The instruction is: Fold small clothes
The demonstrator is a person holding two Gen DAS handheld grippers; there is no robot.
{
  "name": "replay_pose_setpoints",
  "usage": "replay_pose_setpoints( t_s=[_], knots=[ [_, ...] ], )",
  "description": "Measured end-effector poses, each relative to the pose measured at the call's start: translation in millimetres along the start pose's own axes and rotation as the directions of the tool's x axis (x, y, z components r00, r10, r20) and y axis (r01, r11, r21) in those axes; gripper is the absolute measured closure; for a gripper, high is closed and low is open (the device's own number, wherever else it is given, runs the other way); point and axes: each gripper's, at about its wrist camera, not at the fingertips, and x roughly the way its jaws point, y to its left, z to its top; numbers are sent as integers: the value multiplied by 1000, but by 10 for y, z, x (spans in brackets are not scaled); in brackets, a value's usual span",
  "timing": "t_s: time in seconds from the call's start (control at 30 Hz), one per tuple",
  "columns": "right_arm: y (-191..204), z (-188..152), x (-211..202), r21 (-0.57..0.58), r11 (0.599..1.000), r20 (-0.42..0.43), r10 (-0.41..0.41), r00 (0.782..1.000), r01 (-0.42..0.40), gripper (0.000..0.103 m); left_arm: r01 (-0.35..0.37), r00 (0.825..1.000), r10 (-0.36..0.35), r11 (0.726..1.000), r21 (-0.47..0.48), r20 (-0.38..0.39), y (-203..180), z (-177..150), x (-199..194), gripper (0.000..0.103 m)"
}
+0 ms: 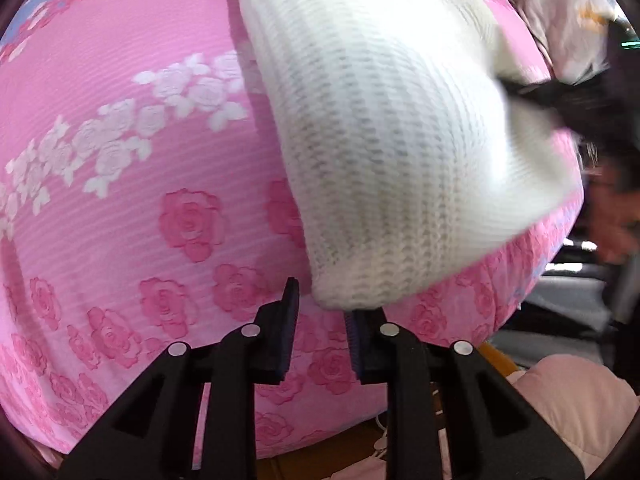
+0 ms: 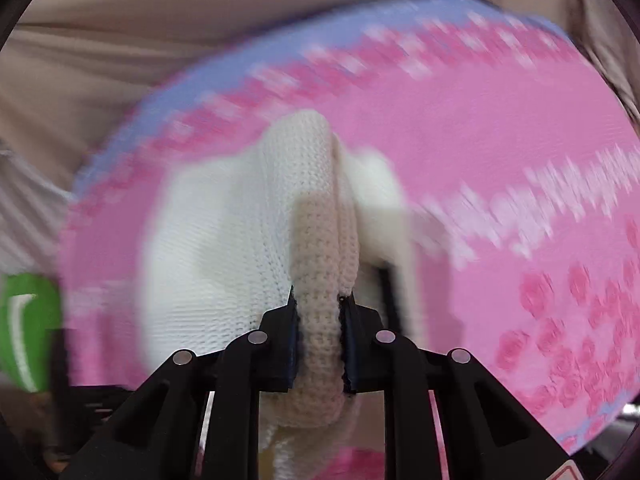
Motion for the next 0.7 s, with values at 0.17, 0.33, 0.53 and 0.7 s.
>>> replay_pose_setpoints(
  t_s=[0.17,0.33,0.53,0.7],
  knots=[
    [-204,-1,109,86,992,11,88,996,-89,84,-12,998,11,999,31,58,-173,-4,-245,81],
    [-228,-27,-236,111,984,45,135,990,-139,71,-2,986,-4,999,35,164,-208,-78,-717,50],
    [-289,-460,-587,123,972,48,197,979,-201,49,7,970,-15,999,35,243,-113,-29,-1052,32],
    [-95,-685,-326,60,983,-45,178,983,-176,88,-36,971,47,998,-48,235,-103,221,-921,32]
  ],
)
